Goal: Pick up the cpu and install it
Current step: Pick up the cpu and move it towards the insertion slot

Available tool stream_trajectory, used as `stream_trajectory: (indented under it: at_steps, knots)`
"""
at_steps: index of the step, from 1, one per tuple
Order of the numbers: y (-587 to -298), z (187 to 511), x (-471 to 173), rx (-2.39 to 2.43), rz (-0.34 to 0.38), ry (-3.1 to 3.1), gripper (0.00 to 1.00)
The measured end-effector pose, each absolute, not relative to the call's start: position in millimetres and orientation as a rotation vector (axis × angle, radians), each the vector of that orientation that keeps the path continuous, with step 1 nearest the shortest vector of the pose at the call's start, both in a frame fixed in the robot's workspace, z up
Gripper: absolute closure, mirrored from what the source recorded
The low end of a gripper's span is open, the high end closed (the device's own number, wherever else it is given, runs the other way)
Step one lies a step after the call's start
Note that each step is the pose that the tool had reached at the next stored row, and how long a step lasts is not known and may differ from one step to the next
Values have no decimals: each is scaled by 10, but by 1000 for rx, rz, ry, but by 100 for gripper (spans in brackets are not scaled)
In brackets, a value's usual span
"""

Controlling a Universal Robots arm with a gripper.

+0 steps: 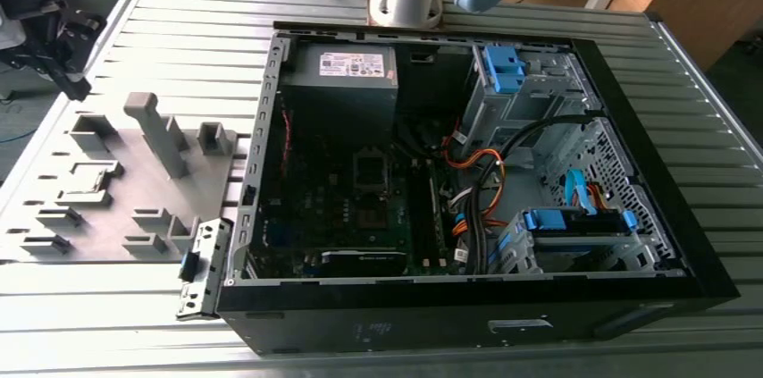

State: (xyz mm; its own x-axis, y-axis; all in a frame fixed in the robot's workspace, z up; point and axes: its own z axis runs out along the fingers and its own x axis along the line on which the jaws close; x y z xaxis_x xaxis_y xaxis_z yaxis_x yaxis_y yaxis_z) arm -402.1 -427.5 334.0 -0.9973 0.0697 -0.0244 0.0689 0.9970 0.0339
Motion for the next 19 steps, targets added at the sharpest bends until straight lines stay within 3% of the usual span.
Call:
stream_trajectory:
  at_steps: [19]
  knots:
    - [-4275, 3248, -4106, 108, 52, 3114, 89]
